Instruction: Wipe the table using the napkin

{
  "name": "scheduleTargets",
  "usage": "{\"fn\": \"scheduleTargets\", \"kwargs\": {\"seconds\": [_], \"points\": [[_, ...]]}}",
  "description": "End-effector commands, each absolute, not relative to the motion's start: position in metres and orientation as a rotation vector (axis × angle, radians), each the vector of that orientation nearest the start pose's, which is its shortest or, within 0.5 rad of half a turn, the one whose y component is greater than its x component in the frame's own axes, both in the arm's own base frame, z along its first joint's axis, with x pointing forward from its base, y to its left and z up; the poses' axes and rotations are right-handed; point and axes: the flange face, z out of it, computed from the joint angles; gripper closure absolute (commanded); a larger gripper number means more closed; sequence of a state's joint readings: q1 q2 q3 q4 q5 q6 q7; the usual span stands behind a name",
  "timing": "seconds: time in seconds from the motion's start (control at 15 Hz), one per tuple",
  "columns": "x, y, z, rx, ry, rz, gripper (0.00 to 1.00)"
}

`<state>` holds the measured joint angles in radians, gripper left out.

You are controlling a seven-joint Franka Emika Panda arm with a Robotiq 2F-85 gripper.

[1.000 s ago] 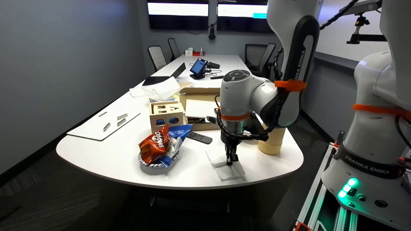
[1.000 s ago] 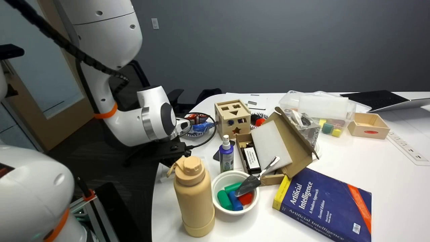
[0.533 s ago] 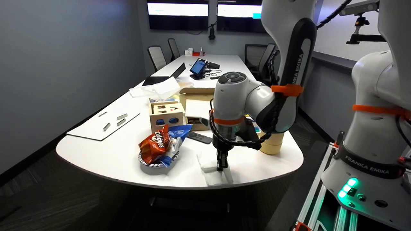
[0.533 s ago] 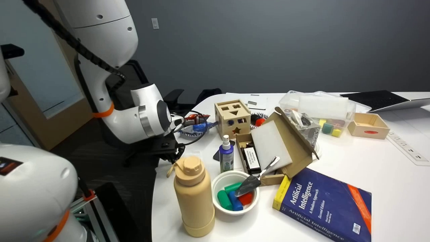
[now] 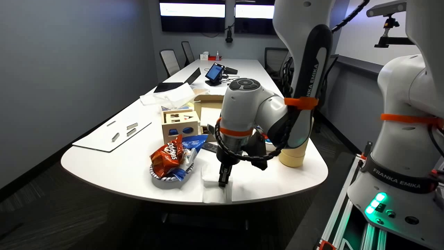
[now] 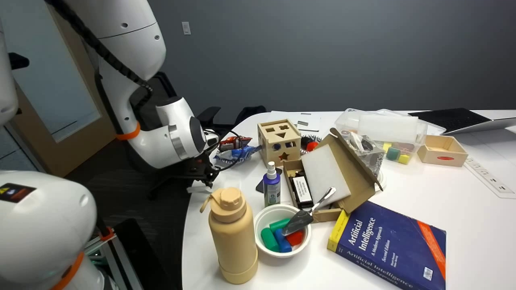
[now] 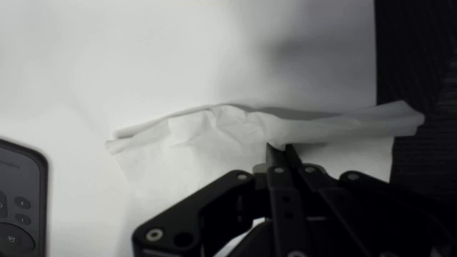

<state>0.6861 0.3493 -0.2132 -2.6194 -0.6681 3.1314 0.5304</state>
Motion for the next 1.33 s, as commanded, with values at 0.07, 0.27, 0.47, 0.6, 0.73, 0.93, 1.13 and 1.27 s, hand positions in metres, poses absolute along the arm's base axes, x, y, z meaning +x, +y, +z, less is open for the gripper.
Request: {"fn": "scheduleTargets", "kwargs": {"seconds": [0.07,0.27,0.47,0.6,0.73,0.93,1.13,1.27], "points": [[0.393,0.235,0.153,-3.044,-0.818,-0.452,1.00],[0.423,0.212,0.160,-3.122,-0.784,-0.534,1.00],[0.429,0.175,0.148,-3.229,-0.758,-0.507,1.00],[0.419,0.154,0.136,-3.291,-0.734,-0.422,1.00],[0.401,0.142,0.125,-3.336,-0.740,-0.309,1.00],[0.381,0.143,0.130,-3.337,-0.774,-0.210,1.00],[0.352,0.148,0.138,-3.320,-0.858,-0.067,1.00],[0.331,0.154,0.141,-3.288,-0.911,0.030,1.00]]}}
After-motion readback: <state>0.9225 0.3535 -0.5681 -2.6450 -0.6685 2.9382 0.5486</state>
